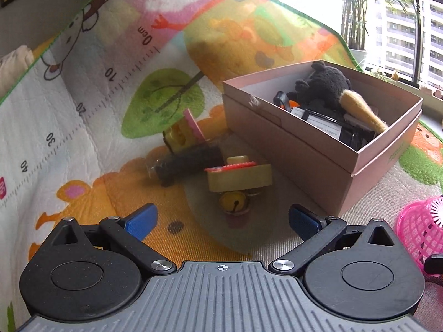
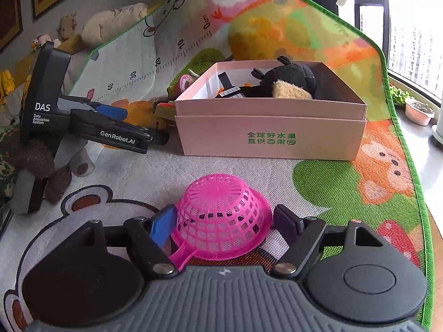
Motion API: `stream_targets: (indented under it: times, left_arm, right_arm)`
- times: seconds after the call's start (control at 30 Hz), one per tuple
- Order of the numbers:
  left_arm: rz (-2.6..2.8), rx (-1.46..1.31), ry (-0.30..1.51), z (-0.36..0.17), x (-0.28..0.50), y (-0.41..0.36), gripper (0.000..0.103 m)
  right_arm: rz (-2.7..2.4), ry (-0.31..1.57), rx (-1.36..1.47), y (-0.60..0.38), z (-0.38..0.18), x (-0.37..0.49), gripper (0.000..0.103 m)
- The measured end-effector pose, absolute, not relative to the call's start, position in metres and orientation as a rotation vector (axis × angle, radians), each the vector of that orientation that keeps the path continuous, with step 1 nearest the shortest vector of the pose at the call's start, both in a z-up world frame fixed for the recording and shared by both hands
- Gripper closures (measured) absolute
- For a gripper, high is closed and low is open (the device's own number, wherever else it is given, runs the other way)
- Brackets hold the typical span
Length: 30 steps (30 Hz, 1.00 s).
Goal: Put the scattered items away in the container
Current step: 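Lift the pink strainer with the right tool while the left tool grasps the Hello Kitty toy, then carry the Hello Kitty toy and pink strainer toward the pink box with both tools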
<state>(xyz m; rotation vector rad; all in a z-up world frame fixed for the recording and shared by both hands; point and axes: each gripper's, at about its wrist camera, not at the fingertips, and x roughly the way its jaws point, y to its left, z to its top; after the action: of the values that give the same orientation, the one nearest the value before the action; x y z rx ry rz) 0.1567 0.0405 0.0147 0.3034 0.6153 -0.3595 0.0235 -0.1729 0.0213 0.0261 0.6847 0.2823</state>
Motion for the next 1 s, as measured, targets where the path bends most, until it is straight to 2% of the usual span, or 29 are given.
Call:
stream_targets:
  times: [0.23, 0.33, 0.43, 0.53, 0.63, 0.7, 1.0]
  left_arm:
    - [-0.399, 0.257, 0.606, 0.014, 0.178, 0.038, 0.0]
    - [-0.401, 0.254, 0.599, 0.015, 0.181, 0.032, 0.004]
    - [-0.438, 0.253, 0.595, 0.015, 0.18, 0.029, 0.014]
    - [-0.449, 0.248, 0.59, 0.017, 0.179, 0.029, 0.018]
    - [-0.43, 0.231, 0.592, 0.018, 0.18, 0.033, 0.036]
    - [-0.403, 0.237, 0.601, 0.017, 0.181, 0.034, 0.042]
    - [-0.312, 0.183, 0.609, 0.025, 0.159, 0.058, 0.042]
  right_arm:
    - [0.28, 0.687, 0.014, -0.171, 0.022, 0.023, 0.024]
    - [0.281, 0.687, 0.013, -0.171, 0.022, 0.023, 0.024]
    - [0.28, 0.688, 0.011, -0.17, 0.021, 0.023, 0.024]
    - [0.28, 0.687, 0.01, -0.169, 0.021, 0.022, 0.024]
    - [0.281, 0.687, 0.013, -0.17, 0.021, 0.022, 0.024]
    - [0.283, 0.686, 0.018, -0.171, 0.021, 0.022, 0.024]
    - [0.29, 0.682, 0.039, -0.174, 0.021, 0.022, 0.024]
